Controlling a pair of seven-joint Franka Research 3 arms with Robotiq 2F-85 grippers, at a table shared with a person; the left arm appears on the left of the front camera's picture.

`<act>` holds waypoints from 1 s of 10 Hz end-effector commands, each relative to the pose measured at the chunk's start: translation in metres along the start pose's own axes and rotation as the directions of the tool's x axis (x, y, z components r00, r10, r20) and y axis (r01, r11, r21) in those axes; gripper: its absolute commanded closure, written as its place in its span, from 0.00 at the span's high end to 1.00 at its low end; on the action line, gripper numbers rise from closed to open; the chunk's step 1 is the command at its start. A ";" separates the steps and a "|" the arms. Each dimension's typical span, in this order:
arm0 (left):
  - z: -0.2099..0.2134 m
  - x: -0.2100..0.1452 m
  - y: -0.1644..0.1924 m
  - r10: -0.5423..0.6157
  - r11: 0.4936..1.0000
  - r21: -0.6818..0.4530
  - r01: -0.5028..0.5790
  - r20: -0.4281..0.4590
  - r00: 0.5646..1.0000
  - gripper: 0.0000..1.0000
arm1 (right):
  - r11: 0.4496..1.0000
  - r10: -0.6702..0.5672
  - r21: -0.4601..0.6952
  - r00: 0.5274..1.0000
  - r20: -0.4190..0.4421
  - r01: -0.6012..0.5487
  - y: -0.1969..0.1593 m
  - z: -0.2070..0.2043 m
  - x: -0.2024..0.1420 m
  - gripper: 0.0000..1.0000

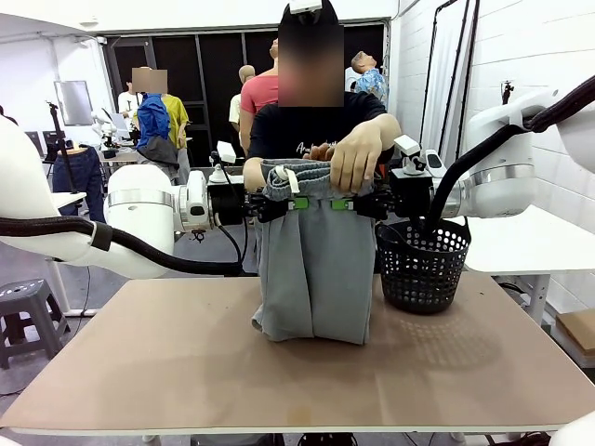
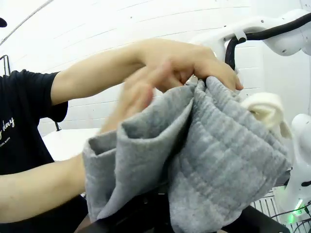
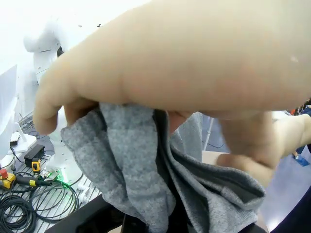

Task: Fold the training pants.
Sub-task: Release the ends of the Training pants and then grab the overlapped ends.

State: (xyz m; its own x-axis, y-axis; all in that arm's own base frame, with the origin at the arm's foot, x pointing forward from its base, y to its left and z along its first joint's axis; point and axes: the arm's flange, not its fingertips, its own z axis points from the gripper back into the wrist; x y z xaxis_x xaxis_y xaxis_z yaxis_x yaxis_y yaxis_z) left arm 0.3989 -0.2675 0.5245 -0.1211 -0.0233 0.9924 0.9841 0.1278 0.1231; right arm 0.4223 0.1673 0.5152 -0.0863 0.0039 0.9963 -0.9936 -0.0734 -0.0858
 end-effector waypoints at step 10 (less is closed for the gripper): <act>0.000 0.004 -0.003 -0.007 1.000 0.003 0.007 0.000 1.000 0.00 | 1.000 0.012 -0.006 1.000 0.028 -0.012 0.004 0.000 0.001 0.00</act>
State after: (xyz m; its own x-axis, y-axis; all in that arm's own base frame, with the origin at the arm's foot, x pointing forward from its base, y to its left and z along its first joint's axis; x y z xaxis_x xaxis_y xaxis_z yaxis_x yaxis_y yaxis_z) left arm 0.3981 -0.2684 0.5242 -0.1211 -0.0246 0.9923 0.9844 0.1257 0.1233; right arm 0.4223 0.1669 0.5155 -0.0868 0.0036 0.9962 -0.9936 -0.0727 -0.0863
